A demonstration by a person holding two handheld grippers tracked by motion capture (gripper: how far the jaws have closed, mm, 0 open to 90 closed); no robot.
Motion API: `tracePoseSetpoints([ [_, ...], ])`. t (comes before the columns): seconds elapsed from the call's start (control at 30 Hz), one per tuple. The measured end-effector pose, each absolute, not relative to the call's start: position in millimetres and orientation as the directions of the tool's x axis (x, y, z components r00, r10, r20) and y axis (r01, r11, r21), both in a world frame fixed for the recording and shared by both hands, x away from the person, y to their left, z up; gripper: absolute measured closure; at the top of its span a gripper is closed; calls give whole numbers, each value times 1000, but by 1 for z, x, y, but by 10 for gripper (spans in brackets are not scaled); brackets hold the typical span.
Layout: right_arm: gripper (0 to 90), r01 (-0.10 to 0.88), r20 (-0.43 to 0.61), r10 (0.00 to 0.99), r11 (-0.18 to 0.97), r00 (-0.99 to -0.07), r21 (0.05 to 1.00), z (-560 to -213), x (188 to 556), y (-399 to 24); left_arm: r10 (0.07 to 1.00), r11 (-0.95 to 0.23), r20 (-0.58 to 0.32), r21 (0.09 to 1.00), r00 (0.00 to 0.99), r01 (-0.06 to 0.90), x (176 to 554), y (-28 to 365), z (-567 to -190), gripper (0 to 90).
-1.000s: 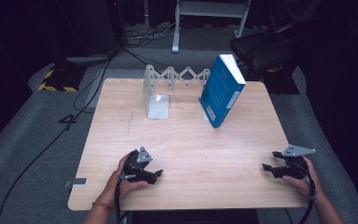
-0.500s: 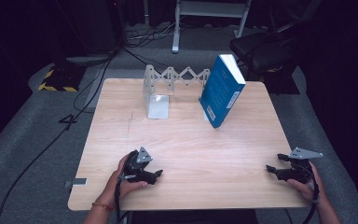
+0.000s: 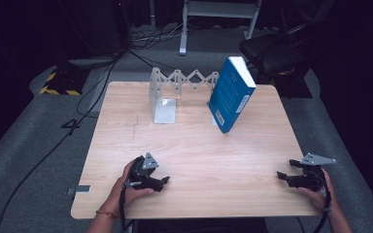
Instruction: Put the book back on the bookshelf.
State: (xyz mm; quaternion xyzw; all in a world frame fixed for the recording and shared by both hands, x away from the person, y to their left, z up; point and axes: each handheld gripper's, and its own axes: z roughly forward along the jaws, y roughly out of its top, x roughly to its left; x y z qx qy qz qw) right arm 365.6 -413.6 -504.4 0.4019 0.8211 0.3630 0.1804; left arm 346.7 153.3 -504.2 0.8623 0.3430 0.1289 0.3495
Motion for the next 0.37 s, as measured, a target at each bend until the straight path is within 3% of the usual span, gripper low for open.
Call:
tracePoseSetpoints([
  [0.37, 177, 534, -3, 794, 412, -608, 739, -504, 366, -413, 681, -519, -21, 692, 732, 502, 347, 153, -504, 160],
])
